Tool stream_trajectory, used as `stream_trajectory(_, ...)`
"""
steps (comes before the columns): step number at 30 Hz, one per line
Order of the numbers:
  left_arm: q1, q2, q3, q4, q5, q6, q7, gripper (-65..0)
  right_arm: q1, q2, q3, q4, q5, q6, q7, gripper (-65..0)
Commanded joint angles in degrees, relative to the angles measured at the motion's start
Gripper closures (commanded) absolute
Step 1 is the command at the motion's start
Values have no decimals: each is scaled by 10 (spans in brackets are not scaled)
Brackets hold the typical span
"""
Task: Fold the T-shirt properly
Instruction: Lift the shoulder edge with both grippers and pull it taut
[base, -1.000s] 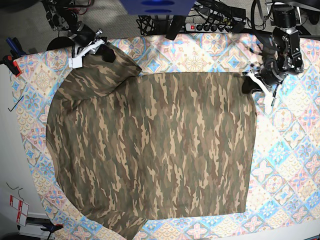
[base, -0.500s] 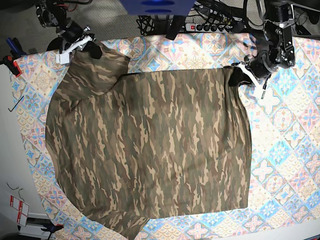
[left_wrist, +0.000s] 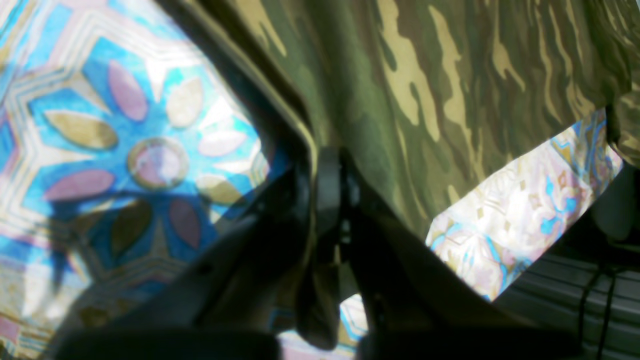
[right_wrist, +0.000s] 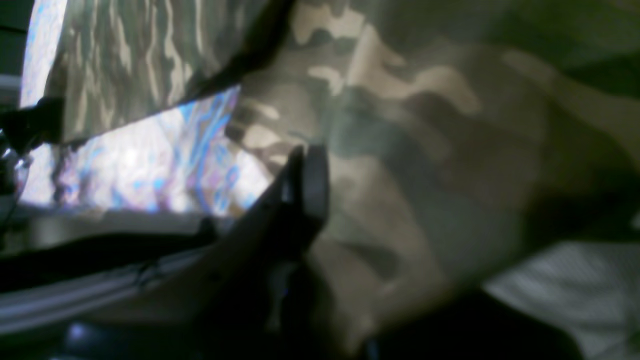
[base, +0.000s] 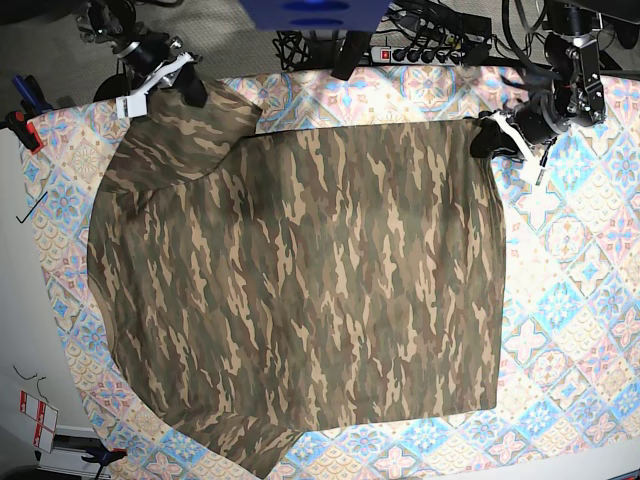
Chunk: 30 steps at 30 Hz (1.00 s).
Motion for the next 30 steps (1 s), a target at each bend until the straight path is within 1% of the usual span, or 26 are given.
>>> stream_trajectory(1,18,-10,-13,-4,54,30,48,0,-12,8,2,12,4,1,11,-2)
stream_trajectory(2,18,-10,-27,-4,57,30,50,0,-16,8,2,16,4,-5,11,-2)
stream_trajectory(7,40,-11,-80,-4,58,30,51,0,-24,10,3,26,4,-6,12,-2)
stream_trajectory(15,57,-25,-89,-4,57,30,51,0,-26,10,3,26,4,-7,12,-2)
stream_trajectory(17,71,-26,-104,-4,56,30,49,0,-28,10,4,26,3,-7,13,-2)
stream_trajectory(19,76,-26,-124,-4,57,30,49,0,-33,10,4,31,0,-7,31,-2)
stream_trajectory(21,77,-26,-136,-4,57,30,52,0,-42,10,4,43,-22,-9,55,-2)
stream_trajectory(22,76,-26,-141,-4,57,30,52,0,-45,10,4,50,-31,-14,60,-2)
stream_trajectory(24,75,-26,-148,-4,58,30,53,0,-47,10,4,65,-42,-35,59,-2)
stream_trajectory(28,73,-33,-147,-4,58,30,56,0,-48,10,3,83,-49,-75,59,-2)
stream_trajectory(30,71,-34,-147,-4,57,30,78,0,-49,10,3,87,-49,-83,60,-2)
